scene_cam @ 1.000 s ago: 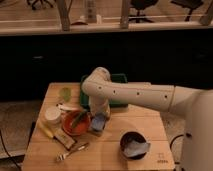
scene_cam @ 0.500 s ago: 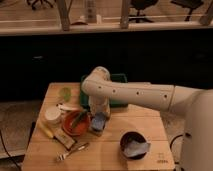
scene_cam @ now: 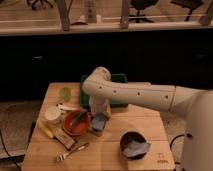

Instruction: Place sponge in metal cup

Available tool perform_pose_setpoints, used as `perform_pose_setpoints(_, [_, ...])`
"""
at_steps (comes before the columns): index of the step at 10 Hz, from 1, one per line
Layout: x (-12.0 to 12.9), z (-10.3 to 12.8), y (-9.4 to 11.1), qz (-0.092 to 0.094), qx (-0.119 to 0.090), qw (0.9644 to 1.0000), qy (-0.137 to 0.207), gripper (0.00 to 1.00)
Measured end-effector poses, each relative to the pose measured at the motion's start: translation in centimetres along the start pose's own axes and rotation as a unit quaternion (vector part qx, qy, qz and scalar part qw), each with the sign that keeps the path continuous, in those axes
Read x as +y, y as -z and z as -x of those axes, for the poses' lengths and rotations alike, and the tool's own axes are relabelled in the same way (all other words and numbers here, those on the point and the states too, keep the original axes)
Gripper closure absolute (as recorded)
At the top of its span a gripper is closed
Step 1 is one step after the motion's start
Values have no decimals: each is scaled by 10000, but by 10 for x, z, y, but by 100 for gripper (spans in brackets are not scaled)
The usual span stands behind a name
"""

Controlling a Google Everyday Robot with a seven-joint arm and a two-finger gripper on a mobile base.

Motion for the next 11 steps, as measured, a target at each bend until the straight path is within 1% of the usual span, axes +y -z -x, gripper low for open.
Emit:
perform_pose_setpoints(3, [0, 2, -1, -42, -8, 10000, -32, 28])
perform_pose_setpoints(4, [1, 2, -1, -54, -23, 10000, -44, 22])
perform_pose_setpoints(5, [1, 3, -1, -67, -38, 10000, -50, 20])
perform_pose_setpoints(11, [4, 6, -4, -147, -111, 9998, -80, 20])
